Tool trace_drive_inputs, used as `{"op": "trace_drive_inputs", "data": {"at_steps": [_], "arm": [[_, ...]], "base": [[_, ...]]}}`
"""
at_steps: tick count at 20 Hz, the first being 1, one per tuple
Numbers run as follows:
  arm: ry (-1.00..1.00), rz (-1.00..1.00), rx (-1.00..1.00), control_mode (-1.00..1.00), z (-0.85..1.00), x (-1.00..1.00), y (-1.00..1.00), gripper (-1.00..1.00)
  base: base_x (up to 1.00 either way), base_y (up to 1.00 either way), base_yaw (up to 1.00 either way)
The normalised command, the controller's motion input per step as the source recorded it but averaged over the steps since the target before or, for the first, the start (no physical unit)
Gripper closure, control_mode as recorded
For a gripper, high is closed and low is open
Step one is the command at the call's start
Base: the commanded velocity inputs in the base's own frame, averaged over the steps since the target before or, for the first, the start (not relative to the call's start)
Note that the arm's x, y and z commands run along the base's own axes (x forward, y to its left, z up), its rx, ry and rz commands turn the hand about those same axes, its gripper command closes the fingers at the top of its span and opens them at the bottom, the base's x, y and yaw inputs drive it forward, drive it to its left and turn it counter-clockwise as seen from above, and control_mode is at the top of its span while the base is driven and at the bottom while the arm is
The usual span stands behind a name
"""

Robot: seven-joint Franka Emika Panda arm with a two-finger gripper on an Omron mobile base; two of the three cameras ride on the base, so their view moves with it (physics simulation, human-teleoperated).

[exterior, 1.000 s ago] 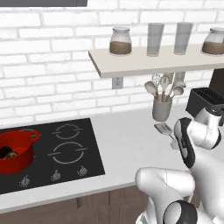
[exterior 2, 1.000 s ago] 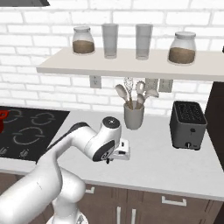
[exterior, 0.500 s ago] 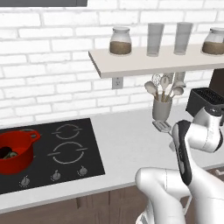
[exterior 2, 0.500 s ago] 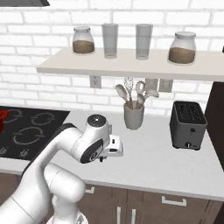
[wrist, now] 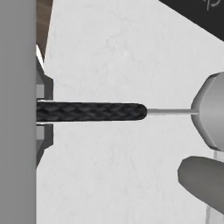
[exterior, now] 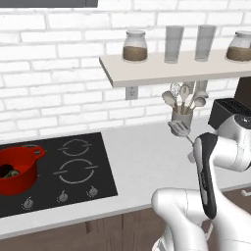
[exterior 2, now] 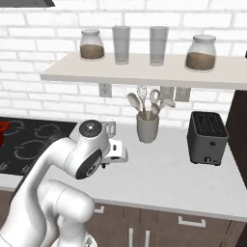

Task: Put the avocado and cucumber in the pot. Retrieve the spatula and lightly stir the vegetables in the pot.

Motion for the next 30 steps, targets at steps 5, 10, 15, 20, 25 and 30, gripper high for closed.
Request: {"op": "trace_drive_inputs", "data": {"at_steps": [5,10,15,20,25,30], "arm": [[-0.07,0.07,-0.06,-1.0,0.62,-0.18,0.33,1.0],[-0.03,0.09,-0.02,-1.0,0.35,-0.05,0.39,1.0],[-0.05,0.1,-0.02,-1.0,0.45,-0.12,0.27,1.0],[-0.04,0.03,-0.01,-1.0,0.41,-0.11,0.15,1.0],[0.01,0.0,-0.03,-1.0,0.32,-0.07,0.07,1.0],[0.0,0.0,0.0,-1.0,0.0,0.0,0.0,1.0]], "base": [[0.0,0.0,0.0],[0.0,0.0,0.0],[0.0,0.0,0.0],[0.0,0.0,0.0],[0.0,0.0,0.0],[0.0,0.0,0.0]]}}
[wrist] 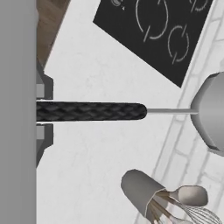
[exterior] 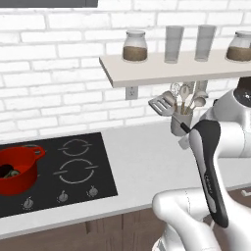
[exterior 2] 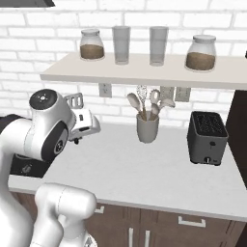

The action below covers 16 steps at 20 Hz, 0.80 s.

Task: Put the avocado and cucumber in the pot. Retrieve the spatula and lightly stir the vegetables in the pot.

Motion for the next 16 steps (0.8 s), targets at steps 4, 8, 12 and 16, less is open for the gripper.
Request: {"op": "trace_drive_inputs", "data": {"at_steps": [4,8,12,16], "arm": [[0.0,0.0,0.0,-1.0,0.0,0.0,0.0,1.0],[0.03,0.01,0.0,1.0,-0.01,-0.03,0.12,1.0],[0.0,0.0,0.0,1.0,0.0,0.0,0.0,1.0],[0.0,0.0,0.0,1.0,0.0,0.0,0.0,1.0]], "base": [[0.0,0.0,0.0],[-0.01,0.49,0.05],[-0.07,1.0,0.13],[-0.04,1.0,0.13]]}}
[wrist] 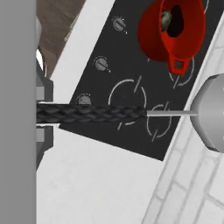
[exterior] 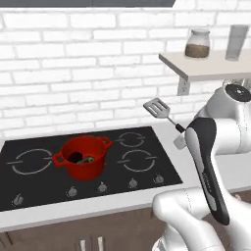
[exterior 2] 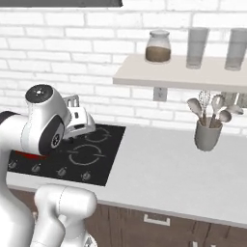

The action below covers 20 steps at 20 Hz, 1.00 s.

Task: Put the avocado and cucumber in the pot. Retrieve the spatula and lightly stir the vegetables in the pot.

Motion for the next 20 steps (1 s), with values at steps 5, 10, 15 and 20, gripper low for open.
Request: {"op": "trace_drive_inputs", "data": {"at_steps": [5,10,15,20], "arm": [[0.0,0.0,0.0,1.0,0.0,0.0,0.0,1.0],[0.0,0.0,0.0,1.0,0.0,0.0,0.0,1.0],[0.0,0.0,0.0,1.0,0.0,0.0,0.0,1.0],[0.0,0.0,0.0,1.0,0.0,0.0,0.0,1.0]], "base": [[0.0,1.0,0.14],[0.09,1.0,0.06],[0.28,0.94,-0.06],[0.33,0.31,-0.16]]}}
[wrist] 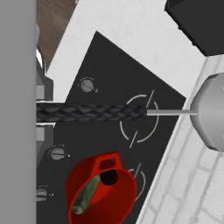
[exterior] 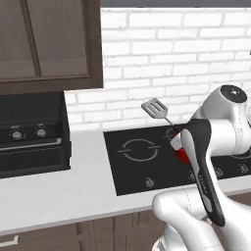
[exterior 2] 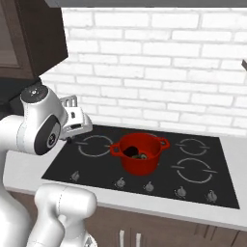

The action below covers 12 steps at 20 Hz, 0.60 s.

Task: Put the avocado and cucumber in the pot. Retrieve the spatula and lightly stir the vegetables in the pot.

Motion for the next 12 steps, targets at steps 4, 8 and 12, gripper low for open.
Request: {"op": "trace_drive_inputs", "data": {"at_steps": [4,8,12], "arm": [[0.04,-0.02,0.0,-1.0,-0.03,0.09,-0.01,1.0],[0.05,0.0,0.0,-1.0,-0.02,0.01,0.0,1.0],[0.09,0.02,-0.01,-1.0,-0.05,0.06,-0.43,1.0]], "base": [[0.19,0.0,-0.05],[0.0,0.0,0.0],[0.0,0.0,0.0]]}}
